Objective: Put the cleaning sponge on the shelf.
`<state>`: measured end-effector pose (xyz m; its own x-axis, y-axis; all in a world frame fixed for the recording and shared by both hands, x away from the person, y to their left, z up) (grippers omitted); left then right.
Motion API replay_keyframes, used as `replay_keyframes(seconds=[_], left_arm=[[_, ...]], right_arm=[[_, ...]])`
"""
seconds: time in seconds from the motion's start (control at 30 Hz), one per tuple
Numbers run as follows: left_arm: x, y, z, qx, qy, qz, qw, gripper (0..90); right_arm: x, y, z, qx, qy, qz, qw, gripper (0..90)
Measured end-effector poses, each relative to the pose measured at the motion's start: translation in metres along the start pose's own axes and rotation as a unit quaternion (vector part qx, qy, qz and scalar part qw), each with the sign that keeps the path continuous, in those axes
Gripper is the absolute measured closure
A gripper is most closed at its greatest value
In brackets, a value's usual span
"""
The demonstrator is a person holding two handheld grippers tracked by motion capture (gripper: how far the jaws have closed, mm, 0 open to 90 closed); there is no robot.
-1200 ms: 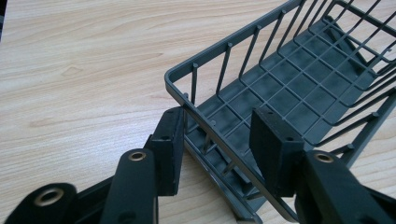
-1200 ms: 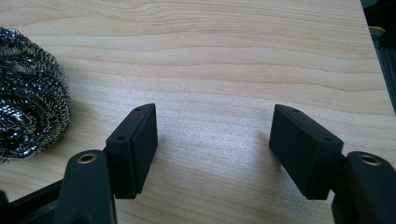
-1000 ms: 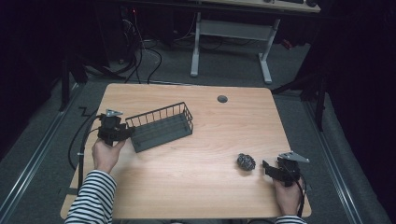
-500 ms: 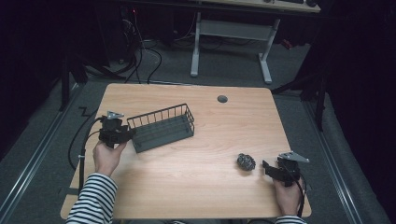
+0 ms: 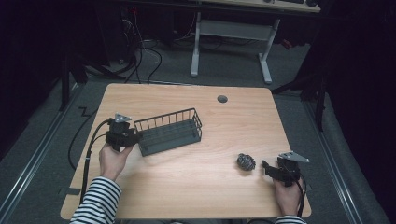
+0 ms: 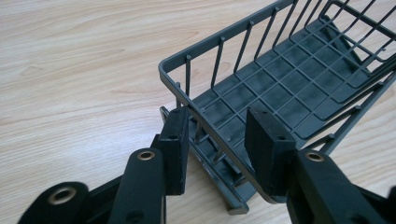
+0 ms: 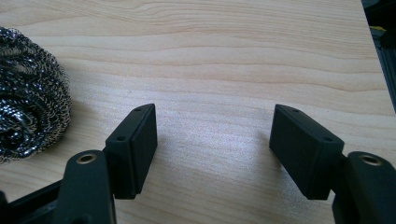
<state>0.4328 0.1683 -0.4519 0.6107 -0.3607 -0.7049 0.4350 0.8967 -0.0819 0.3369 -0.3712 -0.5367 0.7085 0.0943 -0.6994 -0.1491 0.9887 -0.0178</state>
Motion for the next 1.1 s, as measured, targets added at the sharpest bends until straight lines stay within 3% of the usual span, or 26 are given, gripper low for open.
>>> replay_keyframes(seconds=[0.2, 0.33, 1.1], left_arm=[[-0.001, -0.012, -0.003, 0.007, -0.009, -0.016, 0.9998, 60.5], [-0.002, -0.015, -0.006, -0.011, -0.013, -0.035, 0.9992, 60.1], [-0.004, -0.050, -0.014, 0.018, -0.026, -0.064, 0.9974, 59.7]], right_arm=[[0.000, 0.000, 0.000, 0.000, 0.000, 0.000, 1.0000, 32.4], [0.000, 0.000, 0.000, 0.000, 0.000, 0.001, 1.0000, 32.2], [0.000, 0.001, 0.000, 0.000, 0.002, 0.000, 1.0000, 32.1]])
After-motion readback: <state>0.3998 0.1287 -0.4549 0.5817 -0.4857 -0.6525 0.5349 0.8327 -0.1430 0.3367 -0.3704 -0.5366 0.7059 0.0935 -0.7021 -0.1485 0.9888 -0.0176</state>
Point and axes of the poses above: each handheld gripper's, and its own axes: x roughly forward along the jaws, z roughly out of its top, y roughly to its left, the point moved 1 cm from there along x, roughly forward along the jaws, and after that the axes turned 1 degree about y, right-handed, at the moved point
